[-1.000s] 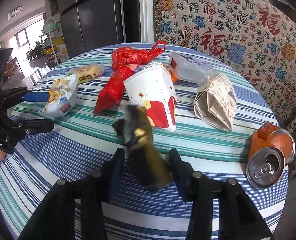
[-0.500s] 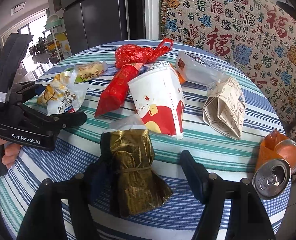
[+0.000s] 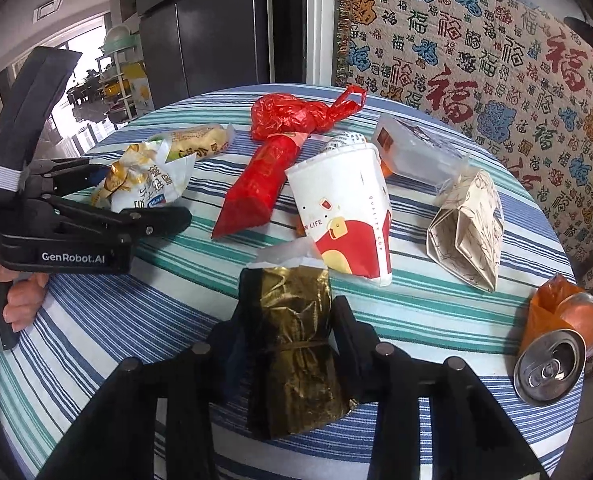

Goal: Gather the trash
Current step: 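Grasp the gold wrapper with the right tool while the left tool grasps the white snack bag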

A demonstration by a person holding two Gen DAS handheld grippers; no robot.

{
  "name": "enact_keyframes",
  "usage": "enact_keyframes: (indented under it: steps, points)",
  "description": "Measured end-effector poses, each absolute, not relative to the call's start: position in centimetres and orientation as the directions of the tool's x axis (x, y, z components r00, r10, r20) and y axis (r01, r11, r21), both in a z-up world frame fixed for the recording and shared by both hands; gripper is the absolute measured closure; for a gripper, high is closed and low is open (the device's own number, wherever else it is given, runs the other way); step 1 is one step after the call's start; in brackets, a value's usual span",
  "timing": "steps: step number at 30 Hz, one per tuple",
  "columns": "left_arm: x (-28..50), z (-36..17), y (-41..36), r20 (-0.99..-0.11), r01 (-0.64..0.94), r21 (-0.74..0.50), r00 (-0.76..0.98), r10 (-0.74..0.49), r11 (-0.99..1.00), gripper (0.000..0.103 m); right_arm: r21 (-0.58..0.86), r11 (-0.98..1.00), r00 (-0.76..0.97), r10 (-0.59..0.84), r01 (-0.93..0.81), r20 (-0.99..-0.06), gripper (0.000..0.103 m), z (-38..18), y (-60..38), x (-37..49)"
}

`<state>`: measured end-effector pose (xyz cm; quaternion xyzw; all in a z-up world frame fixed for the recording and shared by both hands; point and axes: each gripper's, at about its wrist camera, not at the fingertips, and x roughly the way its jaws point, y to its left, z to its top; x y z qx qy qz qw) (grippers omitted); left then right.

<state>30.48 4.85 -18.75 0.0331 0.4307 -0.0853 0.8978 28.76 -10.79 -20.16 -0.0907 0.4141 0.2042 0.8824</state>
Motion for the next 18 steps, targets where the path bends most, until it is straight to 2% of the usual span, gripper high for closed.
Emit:
enact_keyframes:
  steps: [6, 11, 18]
  points:
    - [29.4, -17.8, 5.5, -0.745, 0.188, -0.069, 0.643, -0.176, 0.980, 0.061, 0.070, 0.900, 0.558, 0.325, -0.430, -0.763, 0.065, -18.6, -11.9, 28.0]
    - [28.5, -16.7, 4.9, -0.716, 0.208, -0.088, 0.667, -0.207, 0.974, 0.065, 0.086, 0.911, 0.576, 0.325, -0.402, -0.750, 0.065, -16.6, -14.0, 27.0]
    - [26.1, -13.7, 0.5, -0.661, 0.295, -0.130, 0.686, -0.304, 0.947, 0.066, 0.125, 0.943, 0.611, 0.297, -0.308, -0.733, 0.065, -14.6, -20.3, 25.1]
